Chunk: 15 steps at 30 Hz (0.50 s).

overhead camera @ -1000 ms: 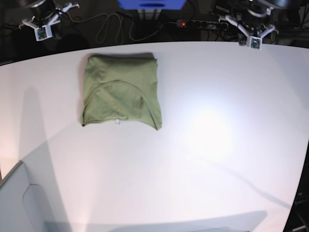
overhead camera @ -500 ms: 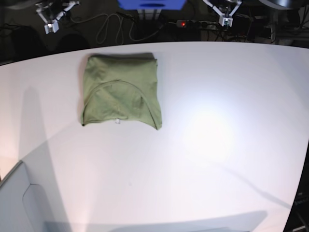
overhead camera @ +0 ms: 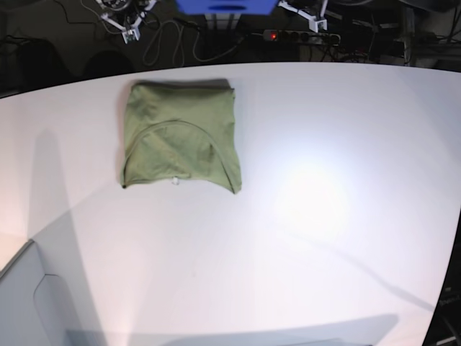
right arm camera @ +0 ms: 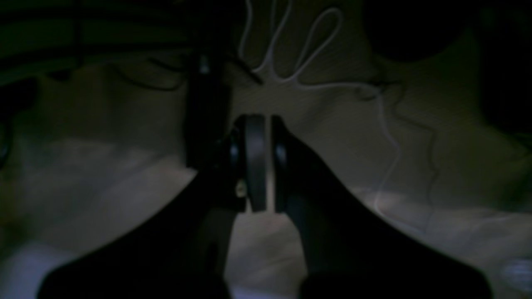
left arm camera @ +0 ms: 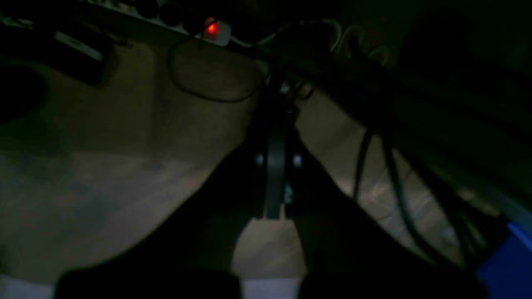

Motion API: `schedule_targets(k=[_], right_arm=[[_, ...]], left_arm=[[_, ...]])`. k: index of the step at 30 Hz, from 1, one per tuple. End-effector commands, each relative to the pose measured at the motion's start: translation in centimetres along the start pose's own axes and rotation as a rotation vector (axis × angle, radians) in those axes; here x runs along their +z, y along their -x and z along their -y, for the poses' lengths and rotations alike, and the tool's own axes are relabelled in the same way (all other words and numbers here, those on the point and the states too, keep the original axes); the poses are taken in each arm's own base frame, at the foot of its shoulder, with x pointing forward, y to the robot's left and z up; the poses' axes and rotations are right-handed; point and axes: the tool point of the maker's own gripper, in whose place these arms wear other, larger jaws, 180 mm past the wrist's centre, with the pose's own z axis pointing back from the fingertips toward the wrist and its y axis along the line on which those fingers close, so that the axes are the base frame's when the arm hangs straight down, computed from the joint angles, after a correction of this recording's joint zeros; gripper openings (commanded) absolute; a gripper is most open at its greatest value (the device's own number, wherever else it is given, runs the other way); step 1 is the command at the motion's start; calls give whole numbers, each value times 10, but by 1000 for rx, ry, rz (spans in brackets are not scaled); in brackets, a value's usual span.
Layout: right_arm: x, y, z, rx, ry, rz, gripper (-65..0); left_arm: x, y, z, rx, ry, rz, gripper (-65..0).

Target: Fold the T-shirt properly

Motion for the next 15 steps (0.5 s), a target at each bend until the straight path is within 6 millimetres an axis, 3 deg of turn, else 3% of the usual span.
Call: schedule_targets(k=[1,5,9,15], right_arm=[[2,4,16,21,54,-4,-650],[0,-12,34,71,254,17,-650],[11,-10,69,120,475,-17,-650],[8,-7,64,116,489,-43,-650]], left_arm=[[2,0,-10,-18,-12,-7,-650],[-7,1,7,-122,32,-62,-650],[-8,8,12,-144,42,-113,-650],[-14,5,21,-155,56,-146,-650]])
